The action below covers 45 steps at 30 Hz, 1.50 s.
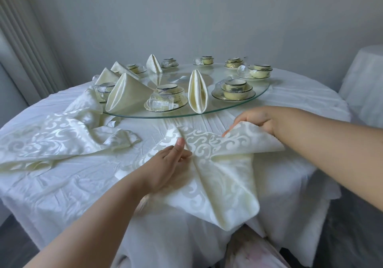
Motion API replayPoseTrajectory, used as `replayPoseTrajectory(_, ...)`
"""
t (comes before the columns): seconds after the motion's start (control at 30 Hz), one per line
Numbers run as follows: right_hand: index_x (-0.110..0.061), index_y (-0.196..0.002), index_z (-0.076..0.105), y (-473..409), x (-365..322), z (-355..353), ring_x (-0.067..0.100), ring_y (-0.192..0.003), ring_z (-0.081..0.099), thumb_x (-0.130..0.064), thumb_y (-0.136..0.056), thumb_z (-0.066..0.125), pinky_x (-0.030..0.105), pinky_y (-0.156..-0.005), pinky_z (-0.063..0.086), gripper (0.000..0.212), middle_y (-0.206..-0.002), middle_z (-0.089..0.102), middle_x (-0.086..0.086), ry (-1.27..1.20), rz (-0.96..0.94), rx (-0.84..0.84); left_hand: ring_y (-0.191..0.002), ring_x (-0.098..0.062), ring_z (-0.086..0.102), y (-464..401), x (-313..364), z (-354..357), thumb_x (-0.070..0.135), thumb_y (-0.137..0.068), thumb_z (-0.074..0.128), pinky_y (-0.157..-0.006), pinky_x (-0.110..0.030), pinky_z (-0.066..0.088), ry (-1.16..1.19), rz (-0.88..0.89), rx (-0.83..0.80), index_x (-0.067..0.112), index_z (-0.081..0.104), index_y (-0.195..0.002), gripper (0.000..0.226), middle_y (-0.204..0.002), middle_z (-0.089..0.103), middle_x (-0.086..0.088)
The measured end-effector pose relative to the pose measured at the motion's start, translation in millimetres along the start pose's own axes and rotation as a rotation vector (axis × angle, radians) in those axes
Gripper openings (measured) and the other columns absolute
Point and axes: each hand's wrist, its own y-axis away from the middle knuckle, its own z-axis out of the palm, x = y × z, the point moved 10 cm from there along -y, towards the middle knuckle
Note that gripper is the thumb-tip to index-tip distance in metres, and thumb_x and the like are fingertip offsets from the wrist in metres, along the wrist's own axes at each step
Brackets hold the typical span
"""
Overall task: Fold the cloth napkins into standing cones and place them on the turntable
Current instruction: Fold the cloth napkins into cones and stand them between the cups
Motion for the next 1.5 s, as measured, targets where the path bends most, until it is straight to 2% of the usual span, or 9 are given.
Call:
replayPoseTrajectory(0.13, 0.01, -0.106, 0.056, -22, -8, 15, 0.03, -0.054, 0.067, -0.027, -0.099, 0.038, 0.03, -0.041, 0.05, 0.042, -0.081, 0.07, 0.025, -0.135, 0.023, 0.072, -0.104, 0.008, 0.053, 3, -7, -4, 0.078, -0.071, 0.009, -0.097, -0.02, 0.034, 0.071, -0.035, -0.009, 0.034, 0.065, -0.113, 0.083, -0.112, 0.062, 0.02)
replayPoseTrajectory(0.27, 0.015, -0.144, 0.018, -35, -7, 6, 0.037, -0.095, 0.058, -0.044, -0.101, 0.03, 0.038, -0.073, 0.05, 0.074, -0.142, 0.04, 0.028, -0.216, 0.031, 0.109, -0.105, 0.006, 0.055, 4, -10, -4, 0.086, -0.072, 0.008, -0.098, -0.02, 0.037, 0.104, 0.0, 0.004, 0.036, 0.066, -0.106, 0.084, -0.111, 0.063, 0.02)
replayPoseTrajectory(0.47, 0.016, -0.122, 0.049, -9, -3, 37, 0.041, -0.074, 0.07, -0.067, -0.09, 0.036, 0.039, -0.05, 0.058, 0.089, -0.104, 0.065, 0.032, -0.432, 0.06, -0.167, -0.105, 0.011, 0.053, 3, -7, -4, 0.087, -0.072, 0.01, -0.104, -0.024, 0.037, 0.152, 0.036, -0.002, 0.051, 0.049, -0.124, 0.074, -0.112, 0.062, 0.024)
replayPoseTrajectory(0.63, 0.005, -0.148, -0.003, -17, -30, 47, 0.059, -0.095, 0.058, -0.063, -0.091, 0.041, 0.055, -0.076, 0.054, 0.099, -0.133, 0.033, 0.048, -0.814, -0.144, -0.152, -0.099, 0.015, 0.054, 4, 3, -9, 0.073, -0.077, 0.011, -0.089, -0.01, 0.037, 0.15, 0.052, 0.005, 0.055, 0.014, -0.144, 0.07, -0.113, 0.062, 0.021)
replayPoseTrajectory(0.83, -0.008, -0.116, 0.053, -30, -47, 31, 0.019, -0.07, 0.054, -0.046, -0.096, 0.048, 0.025, -0.059, 0.043, 0.043, -0.086, 0.057, 0.011, 0.002, -0.382, 0.257, -0.095, -0.009, 0.063, -12, 3, -15, 0.072, -0.08, 0.028, -0.091, -0.024, 0.047, 0.188, -0.054, -0.006, 0.044, 0.038, -0.141, 0.068, -0.126, 0.056, 0.006)
replayPoseTrajectory(1.0, -0.016, -0.099, 0.065, -32, -63, 42, 0.017, -0.081, 0.059, -0.037, -0.088, 0.065, 0.028, -0.07, 0.045, 0.023, -0.092, 0.064, 0.0, 0.58, -0.542, 0.386, -0.078, -0.023, 0.057, -48, 0, -21, 0.05, -0.095, 0.045, -0.073, -0.032, 0.051, 0.33, -0.257, -0.047, 0.025, 0.056, -0.129, 0.043, -0.119, 0.052, -0.01)
replayPoseTrajectory(1.17, -0.02, -0.111, 0.059, -36, -66, 38, 0.014, -0.087, 0.058, -0.038, -0.087, 0.067, 0.026, -0.074, 0.046, 0.031, -0.102, 0.059, -0.004, 0.6, -0.578, 0.383, -0.083, -0.022, 0.057, -81, -2, -20, 0.037, -0.095, 0.055, -0.072, -0.03, 0.047, 0.339, -0.316, 0.035, 0.008, 0.064, -0.109, 0.034, -0.118, 0.064, -0.007)
replayPoseTrajectory(1.4, -0.02, -0.128, 0.053, -56, -73, 30, 0.013, -0.113, 0.054, -0.043, -0.084, 0.068, 0.025, -0.09, 0.04, 0.051, -0.12, 0.057, -0.003, 0.453, -0.53, 0.26, -0.085, -0.022, 0.064, -80, -5, -4, 0.015, -0.058, 0.07, -0.093, -0.033, 0.05, 1.011, -0.201, -0.034, 0.001, 0.066, -0.109, 0.053, -0.095, 0.072, -0.006)
replayPoseTrajectory(1.5, -0.011, -0.112, 0.064, -65, -71, 29, 0.021, -0.109, 0.057, -0.045, -0.081, 0.071, 0.032, -0.089, 0.04, 0.047, -0.115, 0.063, 0.005, 0.412, -0.485, 0.221, -0.086, -0.023, 0.066, -82, -10, -4, 0.013, -0.084, 0.057, -0.087, -0.032, 0.054, 1.095, -0.217, -0.037, -0.002, 0.065, -0.107, 0.029, -0.1, 0.07, -0.011)
